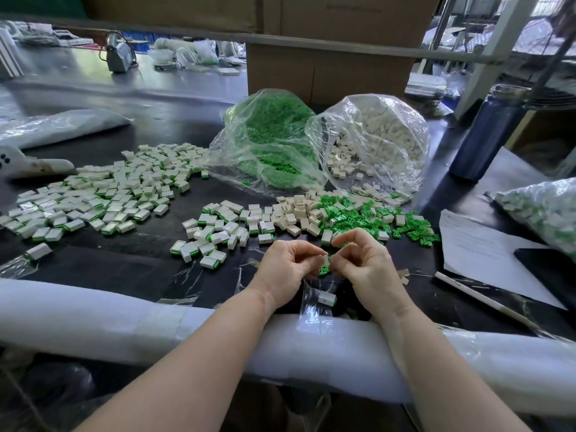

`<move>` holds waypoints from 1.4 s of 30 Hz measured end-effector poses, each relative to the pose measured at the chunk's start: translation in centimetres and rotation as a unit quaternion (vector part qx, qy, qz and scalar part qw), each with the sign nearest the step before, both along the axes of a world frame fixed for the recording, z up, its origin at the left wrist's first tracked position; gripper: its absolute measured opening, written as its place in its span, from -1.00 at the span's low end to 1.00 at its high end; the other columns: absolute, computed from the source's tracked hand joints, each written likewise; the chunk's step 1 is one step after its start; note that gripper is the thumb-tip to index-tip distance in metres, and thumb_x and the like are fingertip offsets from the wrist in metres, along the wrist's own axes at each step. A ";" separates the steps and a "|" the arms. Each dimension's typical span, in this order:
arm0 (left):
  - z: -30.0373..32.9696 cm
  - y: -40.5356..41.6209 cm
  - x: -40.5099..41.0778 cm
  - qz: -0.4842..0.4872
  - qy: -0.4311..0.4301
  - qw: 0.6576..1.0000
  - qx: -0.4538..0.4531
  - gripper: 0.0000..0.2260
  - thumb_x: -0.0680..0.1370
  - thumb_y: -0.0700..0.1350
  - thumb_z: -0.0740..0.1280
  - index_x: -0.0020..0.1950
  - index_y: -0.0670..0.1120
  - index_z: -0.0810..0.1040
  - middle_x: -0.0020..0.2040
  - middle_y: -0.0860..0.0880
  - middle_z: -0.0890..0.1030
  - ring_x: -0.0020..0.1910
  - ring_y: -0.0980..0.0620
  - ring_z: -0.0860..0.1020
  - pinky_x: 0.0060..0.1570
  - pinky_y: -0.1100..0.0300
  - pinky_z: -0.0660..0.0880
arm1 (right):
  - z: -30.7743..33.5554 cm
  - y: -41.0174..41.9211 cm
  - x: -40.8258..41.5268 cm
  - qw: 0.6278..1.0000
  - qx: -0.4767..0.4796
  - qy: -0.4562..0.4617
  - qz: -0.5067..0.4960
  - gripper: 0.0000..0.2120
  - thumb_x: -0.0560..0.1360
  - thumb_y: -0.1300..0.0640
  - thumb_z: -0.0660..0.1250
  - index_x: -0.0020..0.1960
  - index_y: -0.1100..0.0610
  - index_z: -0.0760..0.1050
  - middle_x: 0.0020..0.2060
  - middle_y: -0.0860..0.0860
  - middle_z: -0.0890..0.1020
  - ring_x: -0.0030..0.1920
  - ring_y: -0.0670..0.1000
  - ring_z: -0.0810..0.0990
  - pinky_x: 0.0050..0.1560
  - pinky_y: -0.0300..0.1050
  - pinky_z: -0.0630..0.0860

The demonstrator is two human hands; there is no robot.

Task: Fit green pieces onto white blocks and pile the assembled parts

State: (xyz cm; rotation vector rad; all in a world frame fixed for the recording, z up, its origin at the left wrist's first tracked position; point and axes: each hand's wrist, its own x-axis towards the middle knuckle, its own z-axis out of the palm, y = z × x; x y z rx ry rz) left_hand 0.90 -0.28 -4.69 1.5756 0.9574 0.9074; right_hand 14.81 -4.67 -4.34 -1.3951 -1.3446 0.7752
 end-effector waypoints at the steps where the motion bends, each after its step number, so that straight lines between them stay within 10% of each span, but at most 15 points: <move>1: 0.0 0.0 0.0 -0.002 0.010 1.000 0.010 -0.92 0.48 -0.31 0.36 -0.11 -0.17 0.62 -0.30 -0.02 0.60 -0.33 0.12 0.54 -0.17 0.31 0.55 | 0.0 0.0 0.0 1.000 -0.002 -0.007 -0.001 -0.81 0.44 0.37 0.35 -0.11 0.11 0.45 -0.35 0.13 0.60 -0.34 -0.06 0.50 -0.22 -0.20 0.46; 30: 0.1 -0.2 -0.2 -0.041 0.095 0.988 0.112 -0.91 0.46 -0.31 0.39 -0.06 -0.22 0.64 -0.20 -0.01 0.59 -0.24 0.21 0.53 -0.08 0.44 0.45 | -0.4 0.4 0.8 0.998 -0.028 0.023 0.042 -0.76 0.39 0.44 0.37 -0.20 0.13 0.44 -0.41 0.00 0.57 -0.35 -0.03 0.53 -0.26 -0.20 0.50; 42: -0.4 0.1 0.1 0.008 0.048 0.994 0.093 -0.92 0.47 -0.20 0.40 -0.04 -0.10 0.60 -0.14 -0.11 0.65 -0.12 -0.03 0.61 0.01 0.15 0.55 | -0.4 0.3 0.8 0.991 -0.011 0.134 -0.004 -0.91 0.46 0.30 0.37 -0.18 0.15 0.58 -0.37 0.05 0.67 -0.40 -0.07 0.58 -0.33 -0.21 0.58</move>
